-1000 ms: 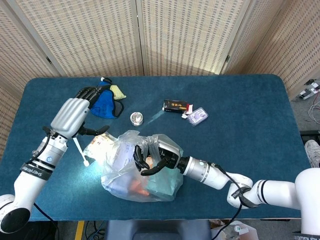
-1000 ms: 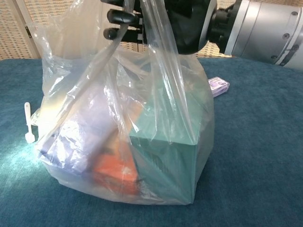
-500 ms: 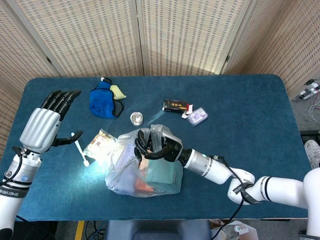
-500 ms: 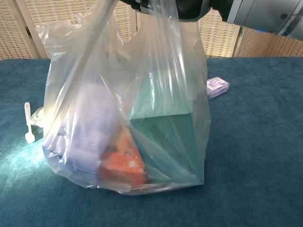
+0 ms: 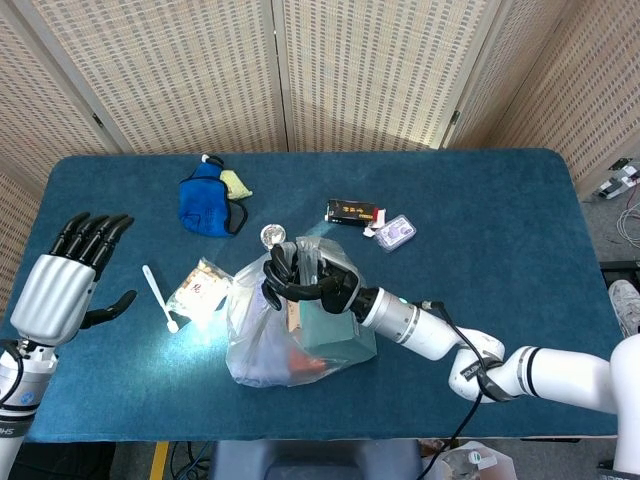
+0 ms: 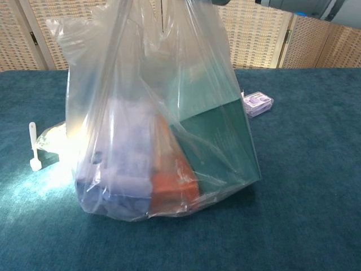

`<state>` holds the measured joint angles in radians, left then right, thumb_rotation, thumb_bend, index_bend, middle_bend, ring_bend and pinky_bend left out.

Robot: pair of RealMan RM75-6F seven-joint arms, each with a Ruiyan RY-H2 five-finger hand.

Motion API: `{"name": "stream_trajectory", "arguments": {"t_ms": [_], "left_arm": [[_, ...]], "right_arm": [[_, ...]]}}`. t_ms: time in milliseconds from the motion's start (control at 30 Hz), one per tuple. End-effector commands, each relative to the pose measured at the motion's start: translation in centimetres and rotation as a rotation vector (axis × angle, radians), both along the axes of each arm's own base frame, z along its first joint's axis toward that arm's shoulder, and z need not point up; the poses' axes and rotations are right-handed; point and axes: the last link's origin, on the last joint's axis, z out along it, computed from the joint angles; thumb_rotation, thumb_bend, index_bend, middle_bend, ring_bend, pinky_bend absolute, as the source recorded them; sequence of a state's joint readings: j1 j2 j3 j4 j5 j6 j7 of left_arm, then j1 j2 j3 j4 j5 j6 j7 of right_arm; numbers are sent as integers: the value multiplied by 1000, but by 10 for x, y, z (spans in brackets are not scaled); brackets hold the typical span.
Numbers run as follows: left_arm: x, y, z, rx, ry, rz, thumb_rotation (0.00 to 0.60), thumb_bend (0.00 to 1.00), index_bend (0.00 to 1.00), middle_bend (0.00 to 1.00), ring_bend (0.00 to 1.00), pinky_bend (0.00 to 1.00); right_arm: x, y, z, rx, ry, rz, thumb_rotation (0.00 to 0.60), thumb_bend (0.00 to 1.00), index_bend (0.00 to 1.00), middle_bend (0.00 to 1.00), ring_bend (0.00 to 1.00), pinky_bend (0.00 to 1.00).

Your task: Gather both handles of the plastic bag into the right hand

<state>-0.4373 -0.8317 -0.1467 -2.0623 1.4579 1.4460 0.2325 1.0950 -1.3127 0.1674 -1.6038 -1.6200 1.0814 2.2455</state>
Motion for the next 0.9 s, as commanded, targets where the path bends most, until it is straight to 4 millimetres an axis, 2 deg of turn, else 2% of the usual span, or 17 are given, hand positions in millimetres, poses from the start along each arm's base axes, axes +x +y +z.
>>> {"name": "stream_trajectory", "arguments": {"t_ms": [33,400,900], "left_arm": [[-5,-4,0,13,3,4,600,193,50,96,97,60],[-20,-13,-2,28,16,26,600,195,57,96,97,60],[-28,-17,-10,30,24,38,600,193,57,95,97,60]], "right_arm": [[7,-2,1,13,-15,4,600,181,682,720,774,650],[35,-10,8,-5,-36,35,600,184,685,724,780,684],[64,-13,25,-17,-98,78,600,185,686,724,783,683]]}}
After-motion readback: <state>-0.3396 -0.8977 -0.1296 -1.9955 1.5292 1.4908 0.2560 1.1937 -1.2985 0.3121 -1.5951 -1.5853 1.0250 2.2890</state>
